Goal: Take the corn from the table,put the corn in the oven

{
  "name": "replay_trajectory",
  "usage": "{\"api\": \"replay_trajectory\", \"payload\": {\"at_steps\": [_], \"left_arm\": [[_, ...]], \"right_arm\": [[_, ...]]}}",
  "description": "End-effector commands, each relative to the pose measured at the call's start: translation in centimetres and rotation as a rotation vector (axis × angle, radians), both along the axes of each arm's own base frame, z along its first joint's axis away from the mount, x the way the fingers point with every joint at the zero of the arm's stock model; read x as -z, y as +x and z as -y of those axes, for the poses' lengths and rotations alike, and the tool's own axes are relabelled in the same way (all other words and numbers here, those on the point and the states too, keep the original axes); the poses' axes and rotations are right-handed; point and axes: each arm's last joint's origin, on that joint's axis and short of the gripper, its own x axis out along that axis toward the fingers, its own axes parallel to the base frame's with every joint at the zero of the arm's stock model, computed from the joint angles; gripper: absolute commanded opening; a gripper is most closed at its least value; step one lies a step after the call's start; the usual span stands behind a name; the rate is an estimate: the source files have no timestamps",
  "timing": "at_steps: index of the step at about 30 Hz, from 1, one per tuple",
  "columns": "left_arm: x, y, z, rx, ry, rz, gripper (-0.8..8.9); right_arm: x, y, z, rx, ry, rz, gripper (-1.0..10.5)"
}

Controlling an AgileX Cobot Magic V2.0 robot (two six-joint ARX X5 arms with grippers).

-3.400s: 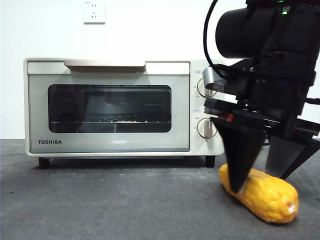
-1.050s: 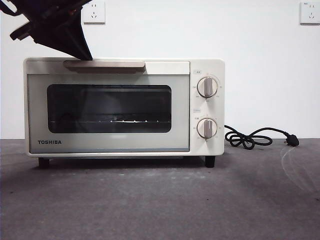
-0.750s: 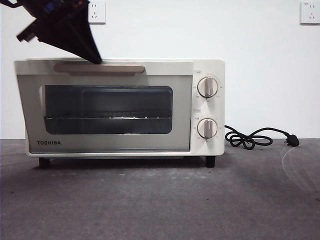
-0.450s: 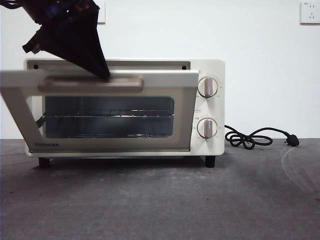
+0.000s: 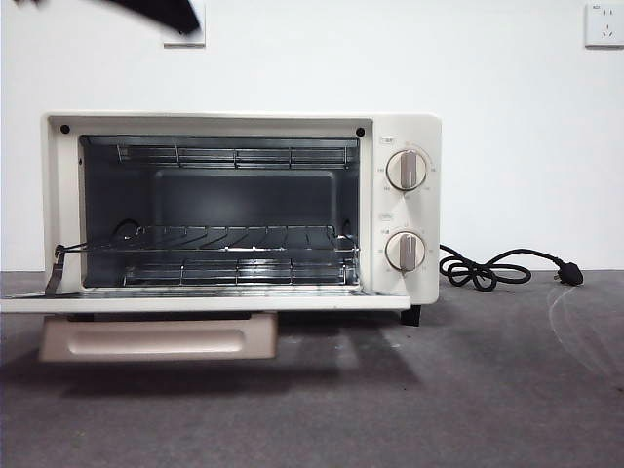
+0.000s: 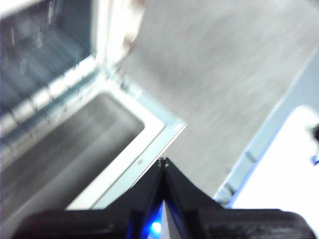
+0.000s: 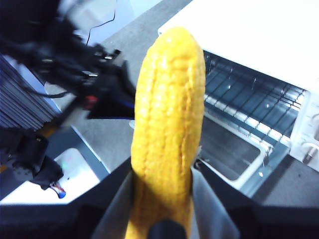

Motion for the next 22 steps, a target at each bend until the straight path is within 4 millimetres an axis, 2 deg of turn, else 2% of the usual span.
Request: {"api": "replay_trajectory", "payload": {"at_steps": [1, 6, 11, 22], "left_arm": [[-1.1, -1.7, -1.0, 0.009, -0.045, 0.055, -0.05], [-3.0, -4.5, -3.5, -0.043, -0.107, 0.169, -0.05], [-4.0, -7.0, -5.9, -0.086, -0.162, 0.239, -0.05], [-4.0, -11.6, -10.2, -0.170, -0.213, 0.300, -0.05]], "right_arm": [[0.0, 0.5, -0.9, -0.015, -0.012, 0.026, -0.1], [0.8, 2.1, -3.6, -0.049, -0.044, 0.061, -0.1], [1.9, 3.9, -6.6, -0.081, -0.064, 0.103, -0.1], [5.6, 8.0, -13.4, -0.169, -0.141, 0.304, -0.1]]}}
